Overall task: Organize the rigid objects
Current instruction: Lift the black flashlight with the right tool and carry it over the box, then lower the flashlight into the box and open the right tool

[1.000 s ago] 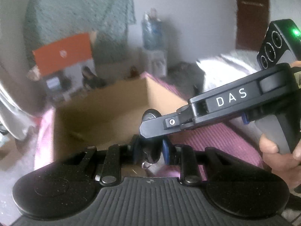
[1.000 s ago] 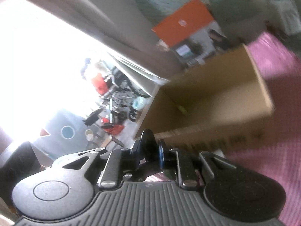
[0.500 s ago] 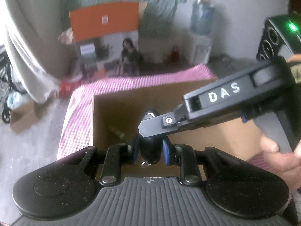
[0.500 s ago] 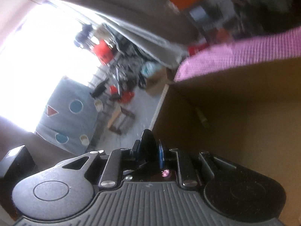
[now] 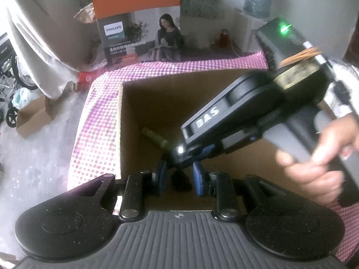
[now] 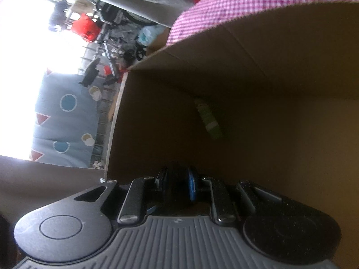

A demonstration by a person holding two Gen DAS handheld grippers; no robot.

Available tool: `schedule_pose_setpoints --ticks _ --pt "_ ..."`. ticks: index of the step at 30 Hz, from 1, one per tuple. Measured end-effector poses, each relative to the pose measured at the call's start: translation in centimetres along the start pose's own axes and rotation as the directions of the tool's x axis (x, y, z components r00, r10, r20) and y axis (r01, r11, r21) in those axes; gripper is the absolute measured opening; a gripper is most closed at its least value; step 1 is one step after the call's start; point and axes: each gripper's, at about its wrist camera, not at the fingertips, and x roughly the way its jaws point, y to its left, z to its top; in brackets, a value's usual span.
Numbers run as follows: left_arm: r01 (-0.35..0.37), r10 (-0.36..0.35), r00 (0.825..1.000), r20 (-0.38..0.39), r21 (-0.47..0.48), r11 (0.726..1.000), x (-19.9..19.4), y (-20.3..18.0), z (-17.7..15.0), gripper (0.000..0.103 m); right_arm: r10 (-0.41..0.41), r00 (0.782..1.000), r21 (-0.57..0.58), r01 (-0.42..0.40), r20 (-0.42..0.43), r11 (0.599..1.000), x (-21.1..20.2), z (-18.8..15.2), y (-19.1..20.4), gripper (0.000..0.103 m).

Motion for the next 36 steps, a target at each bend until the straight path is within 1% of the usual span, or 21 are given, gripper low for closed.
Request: schedule_pose_setpoints --ticks 2,5,8,12,16,17,18,19,21,23,24,26,27,28,29,30,31,32,34,36 --pt "-0.001 0.001 1.000 0.014 -0.008 1.000 -0.3 0.1 0.1 0.026 -0.016 1.000 0.004 0.016 0.001 1.000 0.5 0.4 -0.1 0.020" --pt "0.010 -0.009 0.999 0.031 -0.028 1.000 -0.6 0.5 0.4 0.026 -0.022 1.000 0.018 0.022 0.003 1.000 0.7 0.2 -0.4 0.021" --pt "0.024 -0.021 0.998 0.053 -0.046 0.999 -1.3 0.8 0.3 0.028 -0.049 0.999 0.024 0.049 -0.002 0.999 0.7 -0.2 -0.5 0.021" --pt "0.036 -0.031 0.996 0.080 -0.062 0.997 -2.4 1.1 0.1 0.028 -0.072 0.997 0.026 0.072 0.004 0.997 -0.2 -0.7 -0.5 0.021" --pt "0.048 -0.039 0.992 0.117 -0.077 0.996 -4.0 1.4 -0.6 0.032 -0.160 0.987 -0.050 0.159 -0.011 0.986 -1.9 -2.3 0.6 0.024" --pt "0.047 -0.037 0.991 0.128 -0.080 0.996 -4.4 1.5 -0.9 0.034 -0.189 0.982 -0.080 0.187 -0.023 0.979 -2.2 -2.8 0.9 0.026" --pt "0.043 -0.031 0.990 0.137 -0.085 0.995 -4.8 1.6 -1.2 0.035 -0.216 0.976 -0.106 0.211 -0.036 0.972 -2.4 -3.1 1.2 0.031" --pt "0.039 -0.026 0.989 0.144 -0.089 0.995 -5.1 1.6 -1.4 0.038 -0.249 0.967 -0.135 0.240 -0.050 0.961 -2.5 -3.6 1.5 0.043" --pt "0.030 -0.014 0.987 0.160 -0.102 0.994 -5.8 1.8 -2.1 0.046 -0.314 0.946 -0.199 0.294 -0.079 0.935 -2.2 -4.3 1.9 0.055" --pt "0.017 0.003 0.985 0.172 -0.116 0.993 -6.5 2.0 -2.9 0.060 -0.357 0.929 -0.256 0.322 -0.102 0.911 -1.8 -4.8 2.7 0.055" --pt "0.004 0.019 0.984 0.177 -0.130 0.991 -6.8 2.2 -3.4 0.063 -0.370 0.923 -0.277 0.329 -0.107 0.903 -1.6 -4.7 3.1 0.055" --pt "-0.018 0.047 0.981 0.189 -0.152 0.988 -7.3 2.7 -4.3 0.073 -0.412 0.903 -0.337 0.352 -0.123 0.873 -0.9 -5.1 3.9 0.054" --pt "-0.032 0.064 0.978 0.197 -0.164 0.986 -7.5 2.9 -4.7 0.074 -0.433 0.890 -0.355 0.362 -0.144 0.862 -0.4 -4.6 4.0 0.053" --pt "-0.055 0.093 0.974 0.208 -0.181 0.982 -7.8 3.1 -5.2 0.075 -0.446 0.883 -0.372 0.368 -0.148 0.852 -0.2 -4.6 4.2 0.050" --pt "-0.084 0.128 0.966 0.225 -0.192 0.978 -7.9 3.2 -5.7 0.077 -0.469 0.870 -0.397 0.381 -0.152 0.835 -0.1 -4.6 4.6 0.046" --pt "-0.108 0.153 0.960 0.235 -0.193 0.975 -8.0 3.4 -6.1 0.078 -0.497 0.854 -0.423 0.398 -0.153 0.814 0.1 -4.5 5.0 0.035" --pt "-0.125 0.171 0.956 0.237 -0.195 0.973 -7.9 3.6 -6.4 0.079 -0.506 0.846 -0.432 0.399 -0.168 0.809 0.2 -4.5 5.2 0.030" --pt "-0.137 0.183 0.955 0.234 -0.202 0.970 -7.9 3.9 -6.8 0.079 -0.515 0.839 -0.439 0.401 -0.175 0.804 0.3 -4.5 5.3 0.030" --pt "-0.141 0.192 0.951 0.241 -0.212 0.967 -7.8 4.5 -7.4 0.079 -0.539 0.825 -0.473 0.411 -0.170 0.779 0.5 -4.7 6.0 0.029" --pt "-0.136 0.192 0.950 0.248 -0.226 0.965 -8.0 5.1 -7.9 0.079 -0.545 0.824 -0.481 0.419 -0.156 0.771 0.6 -4.6 6.5 0.029"
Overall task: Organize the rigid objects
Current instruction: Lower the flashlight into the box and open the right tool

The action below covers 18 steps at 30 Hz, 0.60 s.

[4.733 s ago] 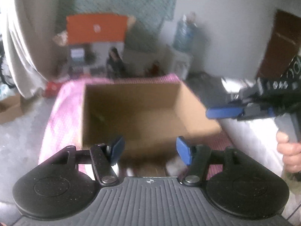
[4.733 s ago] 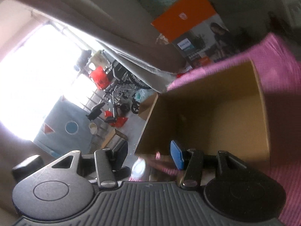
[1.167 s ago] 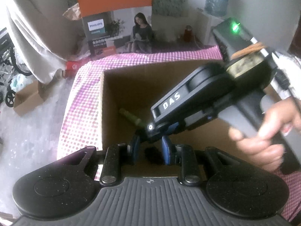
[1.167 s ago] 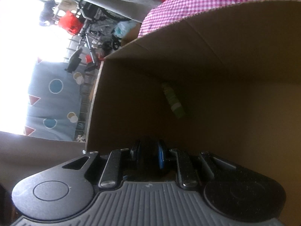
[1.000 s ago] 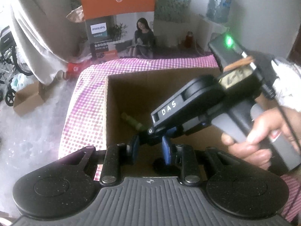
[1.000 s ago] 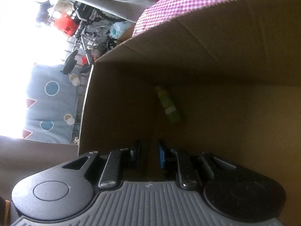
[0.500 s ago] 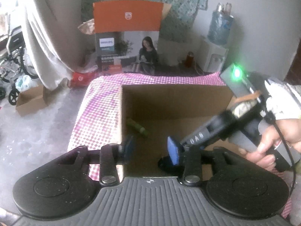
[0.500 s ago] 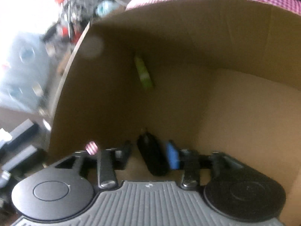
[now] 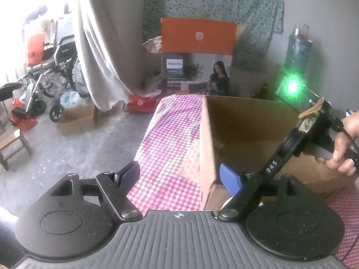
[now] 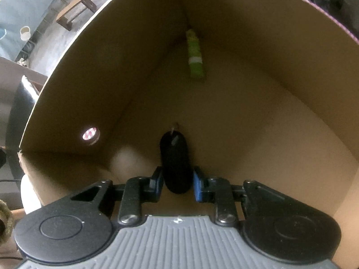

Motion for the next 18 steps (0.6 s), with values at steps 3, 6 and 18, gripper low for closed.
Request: schedule_pose_setpoints --ticks 3,6,18 --pt "0.019 -0.019 1.000 0.009 -0.017 1.000 -0.3 0.8 -0.4 0.079 0.010 1.000 0.024 -0.011 0.024 1.000 -0.3 0.8 0.0 0.028" --pt "0.032 -0.031 0.999 0.020 -0.027 0.999 -0.9 1.4 -0.7 0.079 0.031 0.998 0.076 -0.035 0.053 0.996 -0.6 2.2 -0.4 0.027" --pt "0.061 -0.060 0.997 0.043 -0.033 0.998 -2.5 1.5 -1.4 0.079 0.133 0.968 0.232 -0.182 0.213 0.955 -3.3 1.0 -3.5 0.030"
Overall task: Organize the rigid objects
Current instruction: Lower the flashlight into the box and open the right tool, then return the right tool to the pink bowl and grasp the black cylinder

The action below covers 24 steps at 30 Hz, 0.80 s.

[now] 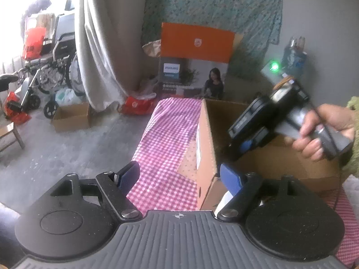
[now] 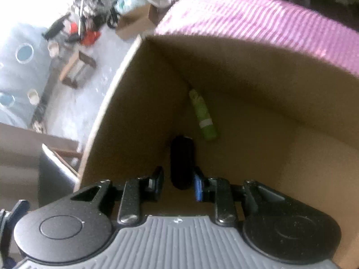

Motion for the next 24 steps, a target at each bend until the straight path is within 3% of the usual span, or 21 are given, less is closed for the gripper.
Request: schedule_pose_setpoints --ticks 6,11,15,17,21,24 --pt "0.060 -0.060 0.998 0.031 0.011 0.998 -1.8 -0.8 0.0 0.079 0.062 0.984 0.012 -0.065 0.168 0.998 -8.4 -4.7 -1.1 0.039" --pt "0.163 -0.164 0.986 0.019 0.057 0.985 -3.2 -1.8 -0.5 0.080 0.103 0.937 0.070 -0.134 0.334 0.989 -13.6 -12.3 -1.6 0.040" --pt "0.276 -0.272 0.961 -0.047 0.115 0.954 -3.7 -3.6 -1.7 0.080 0.141 0.904 0.152 -0.219 0.405 0.964 -12.9 -17.7 -2.4 0.040" --pt "0.344 -0.330 0.938 -0.111 0.158 0.926 -3.5 -5.0 -2.7 0.080 0.154 0.898 0.209 -0.258 0.413 0.943 -10.8 -20.1 -2.5 0.040" --pt "0.425 -0.375 0.898 -0.231 0.229 0.876 -2.7 -8.1 -5.4 0.078 0.203 0.883 0.358 -0.368 0.422 0.858 -6.8 -24.2 -5.0 0.040" --pt "0.458 -0.379 0.876 -0.299 0.261 0.850 -1.5 -9.9 -7.1 0.070 0.240 0.869 0.423 -0.430 0.433 0.797 -4.5 -26.1 -6.0 0.040"
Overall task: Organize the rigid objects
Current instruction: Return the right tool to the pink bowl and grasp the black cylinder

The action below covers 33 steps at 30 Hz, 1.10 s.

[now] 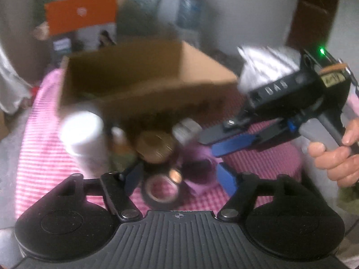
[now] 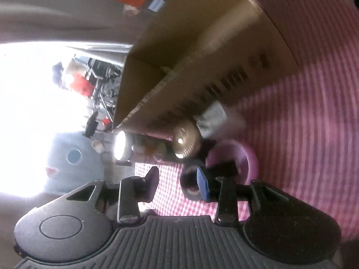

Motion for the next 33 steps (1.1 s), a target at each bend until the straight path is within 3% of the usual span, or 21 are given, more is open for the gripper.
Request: schedule_pose_setpoints --ticks 2,9,16,22,33 --pt "-0.011 0.011 0.999 -0.036 0.023 1.000 1.3 -0.6 -0.5 0.060 0.007 1.000 0.048 -0.006 -0.006 0.999 0.7 -0.2 -1.1 0.040" --pt "-0.053 0.057 0.995 -0.083 0.053 0.997 3.7 -1.3 -0.7 0.045 0.011 1.000 0.125 -0.009 -0.021 0.992 1.4 -0.4 -3.1 0.040" --pt "-0.020 0.024 0.991 -0.128 0.033 0.999 5.0 -1.3 -0.2 0.026 -0.008 1.000 0.131 0.011 -0.024 0.991 1.2 0.4 -4.3 0.040" --pt "0.037 -0.031 0.989 -0.142 0.037 0.999 4.7 -2.3 -0.3 0.021 -0.041 0.999 0.125 0.045 -0.031 0.991 0.4 0.2 -4.4 0.040" --pt "0.050 -0.042 0.981 -0.192 0.039 0.998 6.6 -3.0 0.8 0.021 -0.103 0.993 0.118 0.108 -0.054 0.987 0.8 0.4 -4.1 0.038"
